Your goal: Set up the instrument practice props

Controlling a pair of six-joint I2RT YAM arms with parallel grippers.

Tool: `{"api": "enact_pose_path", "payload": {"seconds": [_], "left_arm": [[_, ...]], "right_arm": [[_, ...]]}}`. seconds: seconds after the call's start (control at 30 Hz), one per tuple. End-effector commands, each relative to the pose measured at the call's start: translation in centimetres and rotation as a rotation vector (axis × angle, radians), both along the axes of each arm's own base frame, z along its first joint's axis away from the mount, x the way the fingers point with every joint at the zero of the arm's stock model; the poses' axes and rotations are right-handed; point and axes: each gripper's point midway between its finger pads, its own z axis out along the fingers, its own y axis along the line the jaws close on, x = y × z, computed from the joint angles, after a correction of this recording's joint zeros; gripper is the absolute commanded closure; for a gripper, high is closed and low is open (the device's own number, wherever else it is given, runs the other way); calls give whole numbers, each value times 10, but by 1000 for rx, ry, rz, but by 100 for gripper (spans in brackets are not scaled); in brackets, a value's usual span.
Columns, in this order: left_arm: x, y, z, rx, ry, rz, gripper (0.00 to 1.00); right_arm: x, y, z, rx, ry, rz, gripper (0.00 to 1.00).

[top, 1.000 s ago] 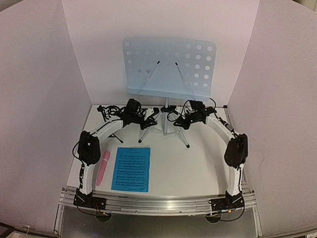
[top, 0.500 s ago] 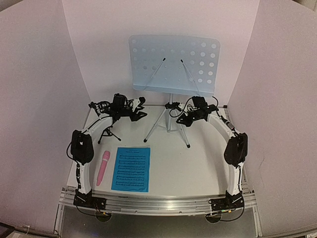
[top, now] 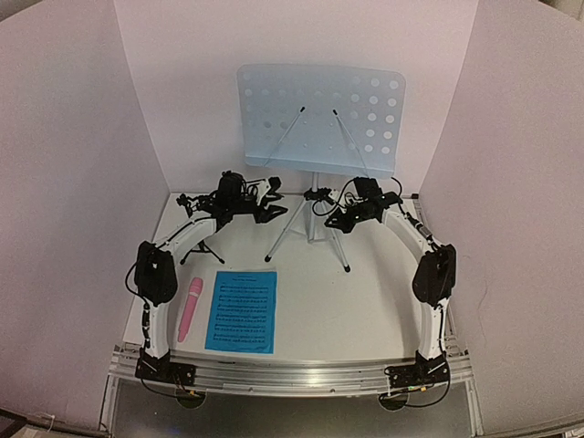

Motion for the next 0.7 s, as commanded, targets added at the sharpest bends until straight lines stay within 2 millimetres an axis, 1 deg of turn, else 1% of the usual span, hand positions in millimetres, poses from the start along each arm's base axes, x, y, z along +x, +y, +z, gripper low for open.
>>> {"api": "enact_pose_path", "payload": {"seconds": [0.0,0.03,0.17,0.3,0.4,0.57,0.67], "left_arm": [[-2,-8,72,-168,-109,-31,42],[-5,-11,81,-195,-124,-39,40],[-16,-24,102,-290,-134,-64,32],[-18,-41,112,-374,-139,-60,27],[-15,-53,121,-446,-134,-35,26],[-14,-73,123,-520,-104,-19,26],[-9,-73,125,-583,-83,25,27]], "right_arm": [[-13,-26,-67,-150,172,-32,100],[-14,-26,-68,-150,172,-28,100],[-14,-24,-69,-142,177,-26,100],[-15,-21,-71,-142,181,-18,100],[-16,-16,-69,-132,181,-10,100],[-19,-7,-64,-130,162,12,100],[-24,5,-53,-110,140,41,100]]}}
